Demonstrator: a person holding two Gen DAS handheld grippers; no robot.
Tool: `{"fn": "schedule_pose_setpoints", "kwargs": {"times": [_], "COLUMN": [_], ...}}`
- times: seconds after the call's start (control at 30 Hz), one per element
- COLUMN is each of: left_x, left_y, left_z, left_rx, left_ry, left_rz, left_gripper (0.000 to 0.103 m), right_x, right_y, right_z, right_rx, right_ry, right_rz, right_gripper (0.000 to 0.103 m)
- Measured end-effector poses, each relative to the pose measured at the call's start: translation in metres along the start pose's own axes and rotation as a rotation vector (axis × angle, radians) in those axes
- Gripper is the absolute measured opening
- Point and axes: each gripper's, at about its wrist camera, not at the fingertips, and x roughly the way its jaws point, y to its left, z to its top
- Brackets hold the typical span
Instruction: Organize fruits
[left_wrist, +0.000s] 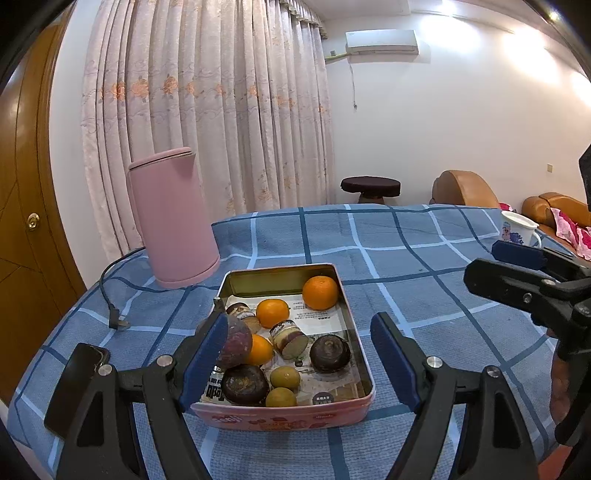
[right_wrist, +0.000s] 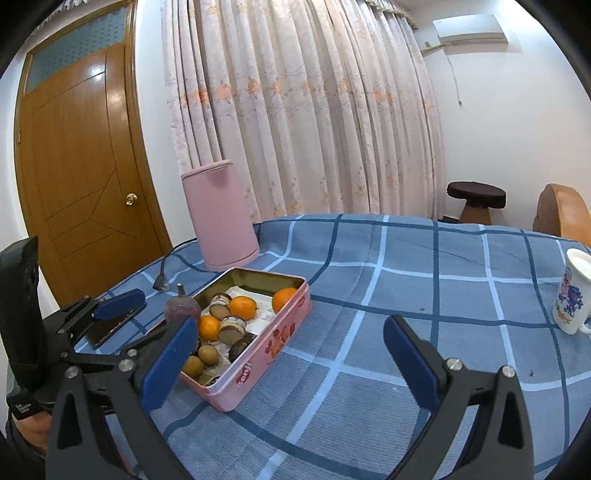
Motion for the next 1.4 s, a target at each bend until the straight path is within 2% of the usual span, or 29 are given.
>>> {"fn": "schedule_pose_setpoints", "kwargs": {"times": [1.4], "left_x": [0.008], "left_y": [-0.003], "left_z": [-0.001], "left_rx": [-0.022], "left_ry": [0.044], "left_rz": [0.007], "left_gripper": [0.081], "right_x": [-0.008], "right_y": [-0.013], "right_z": [-0.007], "right_rx": [0.011], "right_ry": [-0.008], "right_rz": [-0.019], "right_gripper": [0.103]}}
